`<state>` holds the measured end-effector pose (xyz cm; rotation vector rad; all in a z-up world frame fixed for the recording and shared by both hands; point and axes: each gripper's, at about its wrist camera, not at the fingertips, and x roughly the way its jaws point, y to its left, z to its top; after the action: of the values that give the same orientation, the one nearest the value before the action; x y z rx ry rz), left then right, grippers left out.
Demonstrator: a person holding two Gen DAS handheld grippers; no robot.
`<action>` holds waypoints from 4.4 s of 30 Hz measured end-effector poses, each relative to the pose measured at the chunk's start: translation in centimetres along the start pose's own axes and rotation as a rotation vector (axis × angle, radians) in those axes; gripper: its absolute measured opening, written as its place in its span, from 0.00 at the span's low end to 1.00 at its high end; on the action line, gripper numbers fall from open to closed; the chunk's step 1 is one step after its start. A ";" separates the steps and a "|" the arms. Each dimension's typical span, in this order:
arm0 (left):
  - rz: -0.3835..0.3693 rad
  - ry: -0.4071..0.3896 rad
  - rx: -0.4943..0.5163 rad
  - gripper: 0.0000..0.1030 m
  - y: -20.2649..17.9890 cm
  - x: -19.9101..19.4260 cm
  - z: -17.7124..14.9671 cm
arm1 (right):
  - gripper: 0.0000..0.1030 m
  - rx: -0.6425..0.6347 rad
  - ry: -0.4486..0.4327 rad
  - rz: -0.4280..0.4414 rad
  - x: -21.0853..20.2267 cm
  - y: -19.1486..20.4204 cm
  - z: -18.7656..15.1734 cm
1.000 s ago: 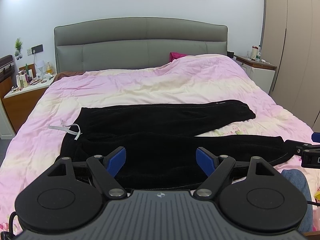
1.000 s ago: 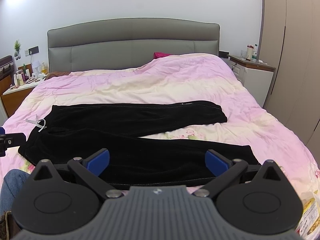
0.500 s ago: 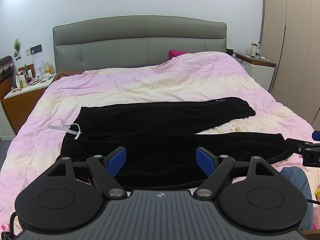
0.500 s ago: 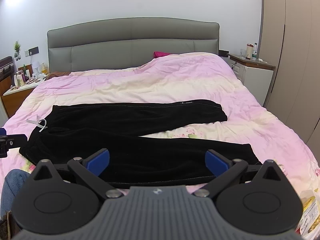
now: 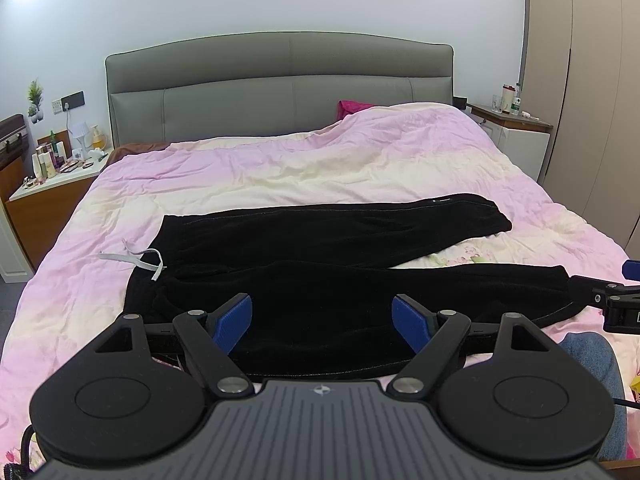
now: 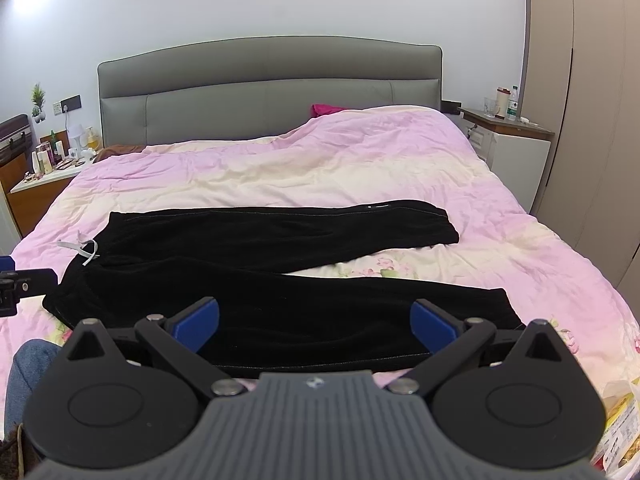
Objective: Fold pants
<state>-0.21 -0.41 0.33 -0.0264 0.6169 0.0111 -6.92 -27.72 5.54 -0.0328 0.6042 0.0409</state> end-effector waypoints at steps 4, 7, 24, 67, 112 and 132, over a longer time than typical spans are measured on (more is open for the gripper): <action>0.001 0.001 0.001 0.91 0.0 0.0 0.0 | 0.95 -0.001 -0.001 0.000 0.0 0.0 0.0; 0.001 0.002 0.003 0.91 0.1 0.0 -0.1 | 0.95 -0.001 -0.001 0.000 0.0 0.0 0.0; 0.010 0.023 0.008 0.91 1.1 0.0 0.0 | 0.95 -0.004 0.000 0.012 0.5 0.1 -0.1; 0.049 0.681 1.087 0.75 16.0 26.4 -7.1 | 0.53 -0.581 0.542 0.122 30.1 -20.3 -2.9; 0.413 0.388 0.329 0.12 13.8 31.6 14.1 | 0.00 -0.766 0.204 -0.202 40.6 -18.9 13.5; 0.459 0.350 0.295 0.11 17.1 42.3 15.6 | 0.00 -0.843 0.232 -0.225 56.4 -17.4 16.1</action>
<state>42.96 17.28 -11.78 0.4067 0.9581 0.3660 49.37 -42.80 -12.96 -0.9315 0.7762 0.0719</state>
